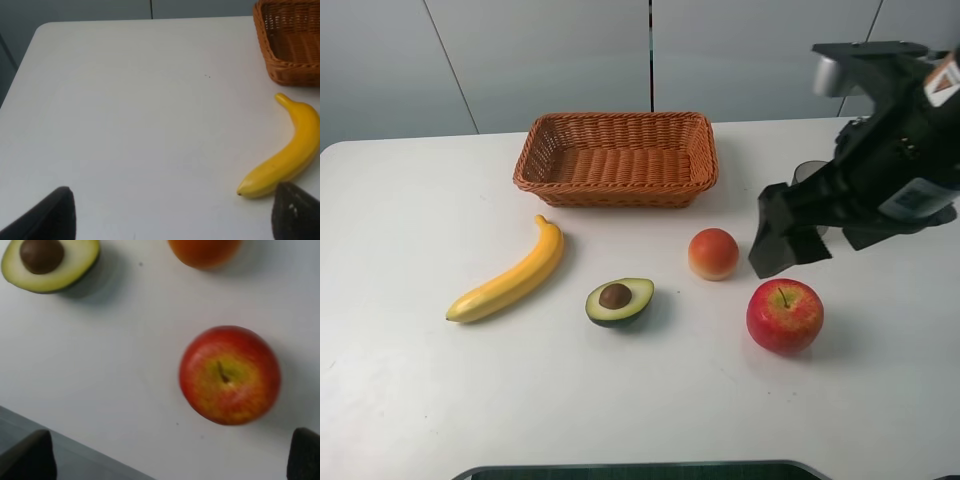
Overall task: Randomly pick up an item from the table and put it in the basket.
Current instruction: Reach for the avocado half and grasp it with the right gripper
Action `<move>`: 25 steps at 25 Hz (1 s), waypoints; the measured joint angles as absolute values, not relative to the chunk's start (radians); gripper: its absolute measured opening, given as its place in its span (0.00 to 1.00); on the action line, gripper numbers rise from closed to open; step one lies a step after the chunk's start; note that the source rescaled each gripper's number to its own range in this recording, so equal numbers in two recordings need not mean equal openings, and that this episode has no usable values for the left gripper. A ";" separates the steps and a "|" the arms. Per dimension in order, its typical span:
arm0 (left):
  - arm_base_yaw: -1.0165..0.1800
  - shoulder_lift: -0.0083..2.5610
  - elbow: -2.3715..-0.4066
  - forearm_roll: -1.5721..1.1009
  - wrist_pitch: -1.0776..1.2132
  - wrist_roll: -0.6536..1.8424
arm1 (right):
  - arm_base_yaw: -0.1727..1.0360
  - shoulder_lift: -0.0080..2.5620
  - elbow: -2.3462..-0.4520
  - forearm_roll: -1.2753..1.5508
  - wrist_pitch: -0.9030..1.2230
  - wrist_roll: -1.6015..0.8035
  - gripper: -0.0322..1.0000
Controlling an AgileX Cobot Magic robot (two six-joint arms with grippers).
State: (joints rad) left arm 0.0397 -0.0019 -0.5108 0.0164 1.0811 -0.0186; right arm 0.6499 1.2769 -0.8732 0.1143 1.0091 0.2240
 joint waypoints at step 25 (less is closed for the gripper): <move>0.040 -0.002 -0.511 0.016 1.081 -0.021 | 0.924 1.801 -1.246 0.026 0.994 0.460 1.00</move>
State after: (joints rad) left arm 0.0397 -0.0019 -0.5108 0.0164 1.0811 -0.0207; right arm 0.9237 1.8008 -1.2461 0.0258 0.9936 0.4598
